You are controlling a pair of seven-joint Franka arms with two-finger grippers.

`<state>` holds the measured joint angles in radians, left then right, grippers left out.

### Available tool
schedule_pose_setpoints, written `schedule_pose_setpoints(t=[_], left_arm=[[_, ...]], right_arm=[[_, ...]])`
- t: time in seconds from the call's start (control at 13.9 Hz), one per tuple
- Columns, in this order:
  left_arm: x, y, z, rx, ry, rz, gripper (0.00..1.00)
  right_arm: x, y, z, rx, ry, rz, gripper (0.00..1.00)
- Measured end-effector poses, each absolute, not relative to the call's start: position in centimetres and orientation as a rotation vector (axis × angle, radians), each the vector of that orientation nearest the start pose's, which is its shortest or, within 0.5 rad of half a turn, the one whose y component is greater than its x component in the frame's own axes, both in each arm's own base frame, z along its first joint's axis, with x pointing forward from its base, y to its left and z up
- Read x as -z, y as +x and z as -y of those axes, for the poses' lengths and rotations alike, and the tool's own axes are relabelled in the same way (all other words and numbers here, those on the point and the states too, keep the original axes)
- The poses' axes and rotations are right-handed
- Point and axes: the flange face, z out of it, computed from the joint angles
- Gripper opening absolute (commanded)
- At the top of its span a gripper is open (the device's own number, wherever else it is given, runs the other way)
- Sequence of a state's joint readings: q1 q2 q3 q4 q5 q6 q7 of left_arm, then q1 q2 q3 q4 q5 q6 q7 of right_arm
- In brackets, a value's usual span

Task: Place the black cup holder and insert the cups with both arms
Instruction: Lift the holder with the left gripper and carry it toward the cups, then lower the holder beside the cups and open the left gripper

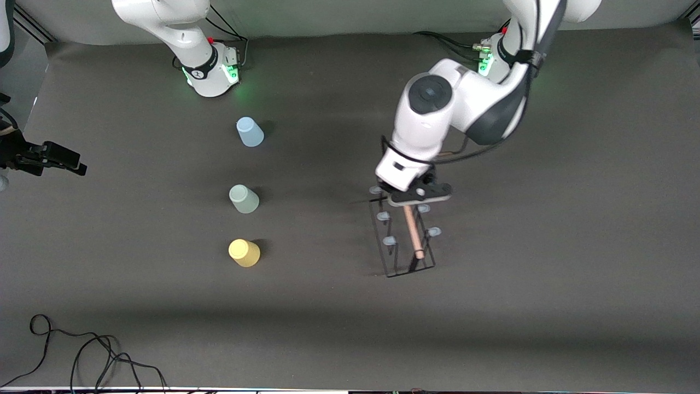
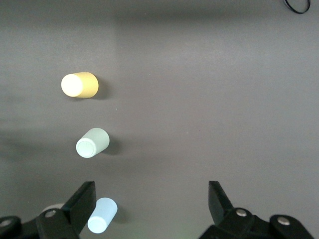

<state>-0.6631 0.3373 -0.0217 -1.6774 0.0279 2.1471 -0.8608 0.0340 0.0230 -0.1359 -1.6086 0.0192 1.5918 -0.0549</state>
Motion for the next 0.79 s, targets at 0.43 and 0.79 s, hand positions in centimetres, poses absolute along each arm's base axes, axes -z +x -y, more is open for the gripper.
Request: schedule_pose_setpoints(t=[0.43, 0.79], left_arm=[[-39.7, 48.9, 48.0, 0.136, -3.224, 0.165, 0.00], [-36.2, 48.6, 53.3, 0.119, -3.269, 0.187, 0.00]], right_arm=[[-59.5, 55.9, 5.4, -0.065, -3.121, -0.075, 1.00], [-59.5, 55.9, 5.4, -0.070, -3.120, -0.075, 1.00]])
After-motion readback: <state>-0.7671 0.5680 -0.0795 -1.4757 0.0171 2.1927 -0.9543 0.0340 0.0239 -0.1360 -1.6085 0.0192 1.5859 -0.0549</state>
